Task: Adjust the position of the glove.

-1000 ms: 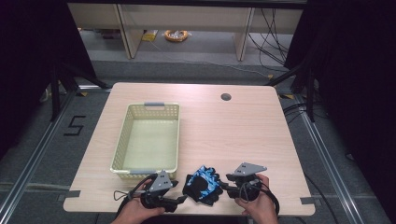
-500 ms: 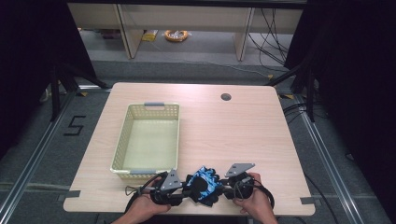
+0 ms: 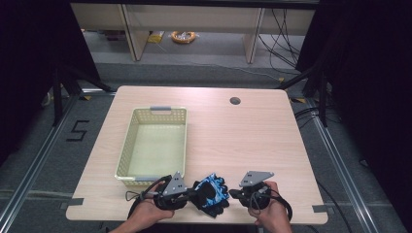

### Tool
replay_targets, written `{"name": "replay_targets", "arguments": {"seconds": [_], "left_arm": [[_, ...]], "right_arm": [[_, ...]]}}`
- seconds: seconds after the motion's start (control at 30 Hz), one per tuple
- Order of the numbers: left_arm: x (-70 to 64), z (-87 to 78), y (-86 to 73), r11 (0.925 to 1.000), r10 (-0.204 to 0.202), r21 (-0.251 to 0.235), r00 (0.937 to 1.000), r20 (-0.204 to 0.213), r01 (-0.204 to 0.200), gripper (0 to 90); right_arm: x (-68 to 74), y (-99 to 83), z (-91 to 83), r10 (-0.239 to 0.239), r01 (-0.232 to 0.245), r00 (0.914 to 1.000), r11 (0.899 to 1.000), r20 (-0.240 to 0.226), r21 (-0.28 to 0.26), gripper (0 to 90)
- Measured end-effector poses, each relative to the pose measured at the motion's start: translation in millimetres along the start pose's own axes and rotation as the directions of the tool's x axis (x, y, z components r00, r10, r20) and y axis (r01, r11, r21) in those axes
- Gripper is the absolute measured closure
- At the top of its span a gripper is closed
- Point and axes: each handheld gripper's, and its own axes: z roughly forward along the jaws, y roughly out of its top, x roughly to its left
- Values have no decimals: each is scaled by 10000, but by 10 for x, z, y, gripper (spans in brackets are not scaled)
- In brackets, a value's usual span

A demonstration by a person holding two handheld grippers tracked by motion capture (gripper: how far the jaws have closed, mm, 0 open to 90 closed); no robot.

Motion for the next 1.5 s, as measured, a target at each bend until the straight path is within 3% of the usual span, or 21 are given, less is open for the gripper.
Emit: {"name": "replay_targets", "arguments": {"seconds": [0.03, 0.1, 0.13, 0.17, 0.2, 0.23, 0.3, 0.33, 0.43, 0.47, 0.57, 0.67, 0.77, 0.8, 0.9, 0.97, 1.03, 1.23, 1.33, 1.43, 1.5], "left_arm": [[7, 12, -13, 9999, 56, 162, 10000, 82, -58, 831], [10, 25, -21, 9998, 166, 125, 9998, 66, -167, 832], [2, 27, -33, 9997, 45, 238, 9999, 96, -47, 832], [-5, 38, -37, 9998, -103, 151, 9999, 74, 102, 832], [10, 33, -34, 9994, 165, 294, 9999, 38, -166, 832], [12, 37, -31, 9995, 194, 266, 9998, 65, -196, 831], [-5, 51, -38, 9998, -67, 199, 9998, 171, 64, 831], [-10, 52, -41, 9998, -82, 198, 9999, 132, 79, 830], [-14, 60, -43, 9997, -197, 126, 9997, 141, 196, 830], [-10, 59, -44, 9998, -88, 190, 9999, 104, 86, 831], [-17, 71, -52, 9997, -188, 188, 9997, 124, 186, 834], [-20, 57, -37, 9998, -178, 63, 9998, 83, 177, 841], [-16, 19, -4, 9999, -164, -7, 9998, 124, 164, 845], [8, -30, 46, 9999, 81, -75, 9999, 66, -81, 848], [34, -69, 108, 9994, 241, -245, 9997, -40, -242, 853], [76, -96, 199, 9991, 143, -384, 9997, -207, -151, 860], [122, -108, 231, 9990, 440, -55, 9987, -247, -442, 861], [172, 0, 305, 9975, 639, 315, 9978, -196, -633, 864], [190, 65, 345, 9975, 609, 362, 9979, -201, -601, 864], [178, 118, 374, 9961, 766, 462, 9969, -197, -757, 863], [163, 158, 381, 9934, 983, 618, 9950, -197, -969, 862]], "right_arm": [[-22, -27, 24, 392, -391, 9992, 9991, -35, 134, 839], [-34, -41, 57, 369, -369, 9993, 9992, 17, 155, 800], [-1, -61, 119, 576, -563, 9982, 9958, -155, 718, 721], [-1, -61, 119, 576, -563, 9982, 9958, -155, 718, 721], [0, -50, 162, 170, -171, 9999, 9938, 22, 1098, 687], [14, -39, 173, 385, -382, 9993, 9918, 1, 1217, 681], [5, -45, 215, 4, -15, 10000, 9927, 89, 1210, 681], [34, -9, 239, 533, -532, 9986, 9860, 34, 1578, 694], [6, -13, 292, 246, -241, 9997, 9890, -20, 1459, 709], [12, -9, 300, 88, -83, 10000, 9870, -22, 1608, 803], [10, 0, 292, -343, 332, 9994, 9851, 34, 1690, 882], [21, 14, 243, -616, 575, 9978, 9877, 238, 1457, 898], [41, 44, 165, -544, 486, 9977, 9897, 395, 1344, 898], [84, 55, 70, -374, 320, 9983, 9928, 448, 1158, 898], [139, 65, -23, -467, 421, 9980, 9939, 429, 1022, 898], [261, 49, -82, -547, 542, 9984, 9975, 122, 449, 899], [324, 37, -89, -441, 437, 9990, 9986, 111, 313, 899], [576, -31, -53, 277, -274, 9992, 9996, -274, 116, 900], [680, 4, 23, -110, 109, 9994, 9999, -327, -35, 900], [715, 1, 59, 196, -196, 9988, 9998, -448, 6, 900], [706, -6, 82, 53, -43, 9988, 9998, -477, 218, 900]]}}
